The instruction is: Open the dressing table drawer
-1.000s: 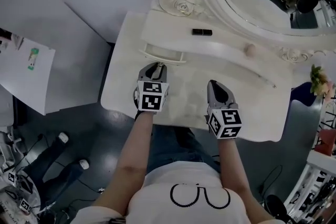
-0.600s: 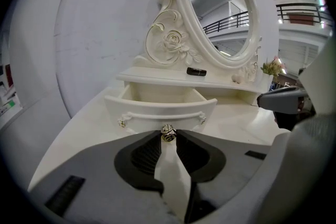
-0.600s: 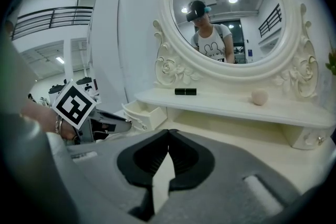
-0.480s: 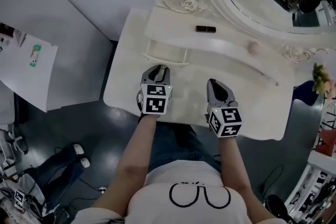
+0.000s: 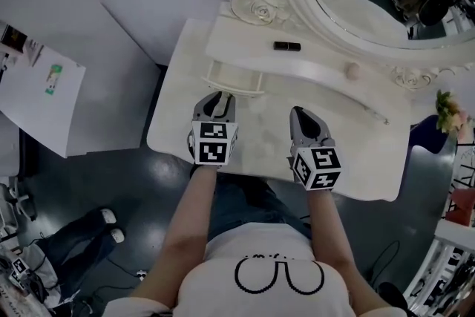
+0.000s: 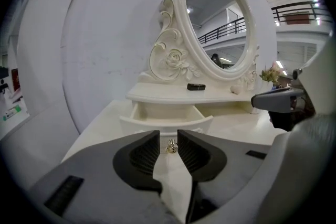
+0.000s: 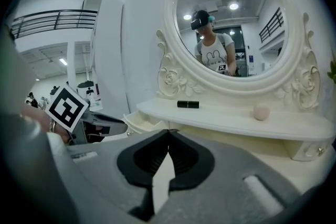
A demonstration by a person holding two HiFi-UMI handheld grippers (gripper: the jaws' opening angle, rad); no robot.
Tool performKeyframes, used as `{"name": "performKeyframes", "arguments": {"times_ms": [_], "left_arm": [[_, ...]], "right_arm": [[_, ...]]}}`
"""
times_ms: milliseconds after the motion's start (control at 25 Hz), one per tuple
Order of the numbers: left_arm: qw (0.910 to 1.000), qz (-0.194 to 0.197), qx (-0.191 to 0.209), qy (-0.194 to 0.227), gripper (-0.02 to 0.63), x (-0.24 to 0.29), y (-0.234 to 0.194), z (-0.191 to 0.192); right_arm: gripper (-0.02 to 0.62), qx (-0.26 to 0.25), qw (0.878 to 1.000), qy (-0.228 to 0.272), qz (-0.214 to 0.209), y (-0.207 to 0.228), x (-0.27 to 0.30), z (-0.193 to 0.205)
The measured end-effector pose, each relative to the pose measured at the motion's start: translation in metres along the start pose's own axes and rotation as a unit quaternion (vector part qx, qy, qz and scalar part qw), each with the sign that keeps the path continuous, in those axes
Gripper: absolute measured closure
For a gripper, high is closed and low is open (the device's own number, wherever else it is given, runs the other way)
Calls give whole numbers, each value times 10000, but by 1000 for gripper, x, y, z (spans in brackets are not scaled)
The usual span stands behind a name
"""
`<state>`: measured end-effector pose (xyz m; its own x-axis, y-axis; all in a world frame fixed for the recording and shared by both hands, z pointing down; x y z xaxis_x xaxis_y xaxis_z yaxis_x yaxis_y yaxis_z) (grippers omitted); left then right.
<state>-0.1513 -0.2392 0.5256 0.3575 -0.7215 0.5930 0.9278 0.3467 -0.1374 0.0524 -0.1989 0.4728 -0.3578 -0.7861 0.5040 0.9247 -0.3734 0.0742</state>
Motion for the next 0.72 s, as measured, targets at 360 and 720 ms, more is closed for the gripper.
{"name": "performKeyframes", "arguments": {"times_ms": [360,720], "left_arm": [[9960,-264,31,850,503,-49,-10,-54],[9824,-334,475,1775,503,-89,-5,-119]], "right_arm": [[598,-132,9970,752,-135,-6,-9,-59],[598,-627,9856,1569,-109,2,-44,-130]]}}
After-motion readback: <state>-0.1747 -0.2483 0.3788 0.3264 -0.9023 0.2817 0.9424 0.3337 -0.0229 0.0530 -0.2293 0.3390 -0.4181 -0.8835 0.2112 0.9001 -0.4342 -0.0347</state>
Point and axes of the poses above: the fingertips, and each gripper's own axes: x forward along the fingers, y to its right, z out of its underside, the point moved 6 cm from there along -x, backward along the fingers, and after that the axes turned 4 degrees about -y, right-handed, at the moved point
